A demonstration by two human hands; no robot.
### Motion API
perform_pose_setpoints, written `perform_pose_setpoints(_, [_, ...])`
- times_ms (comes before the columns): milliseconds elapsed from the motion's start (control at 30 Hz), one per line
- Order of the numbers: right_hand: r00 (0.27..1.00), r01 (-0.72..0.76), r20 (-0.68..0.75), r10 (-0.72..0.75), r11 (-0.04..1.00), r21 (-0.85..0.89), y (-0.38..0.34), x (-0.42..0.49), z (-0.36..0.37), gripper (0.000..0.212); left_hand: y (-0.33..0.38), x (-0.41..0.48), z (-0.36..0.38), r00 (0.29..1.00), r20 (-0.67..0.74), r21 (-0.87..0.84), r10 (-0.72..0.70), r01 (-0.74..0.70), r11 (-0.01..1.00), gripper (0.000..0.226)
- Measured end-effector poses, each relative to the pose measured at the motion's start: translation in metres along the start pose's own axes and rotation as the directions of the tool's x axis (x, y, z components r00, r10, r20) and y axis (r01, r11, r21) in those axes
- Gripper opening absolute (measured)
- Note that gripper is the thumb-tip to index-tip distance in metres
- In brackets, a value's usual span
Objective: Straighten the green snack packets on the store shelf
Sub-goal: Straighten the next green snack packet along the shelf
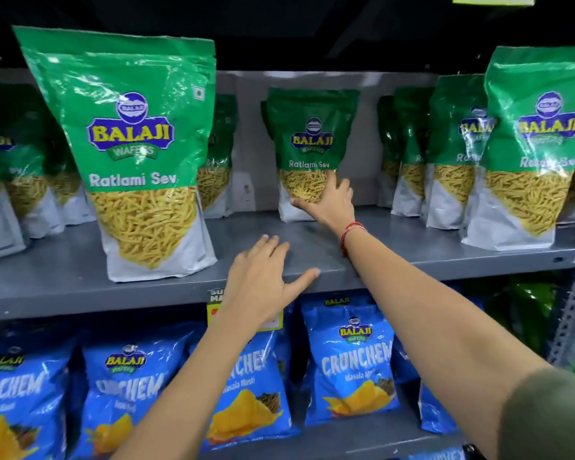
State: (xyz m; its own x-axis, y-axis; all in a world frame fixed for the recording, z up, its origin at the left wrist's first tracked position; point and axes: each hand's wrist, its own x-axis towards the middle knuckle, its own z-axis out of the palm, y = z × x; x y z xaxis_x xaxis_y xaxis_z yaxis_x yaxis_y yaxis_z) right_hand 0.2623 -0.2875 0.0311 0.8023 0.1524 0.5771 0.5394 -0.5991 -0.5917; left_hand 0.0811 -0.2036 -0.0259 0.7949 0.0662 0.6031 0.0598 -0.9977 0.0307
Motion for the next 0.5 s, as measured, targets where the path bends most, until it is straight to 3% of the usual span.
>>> perform_pose_setpoints(67, [0.999,-0.031,0.035,0.032,0.999,-0.016,0.007,0.01,0.004,0.104,0.003,0.006,0.006,0.999,0.039,0.097,-0.025,0.021,0.995,0.085])
perform_pose_setpoints(233, [0.991,-0.093,0.095,0.093,0.996,0.003,0.008,0.031,0.02,0.115,0.003,0.005,0.012,0.999,-0.027,0.154,-0.047,0.05,0.987,0.097])
perform_pose_setpoints(500, [0.99,-0.14,-0.012,0.139,0.989,-0.05,-0.002,0.045,0.038,0.121,0.006,0.002,0.011,0.996,-0.049,0.15,-0.07,0.076,0.986,0.091])
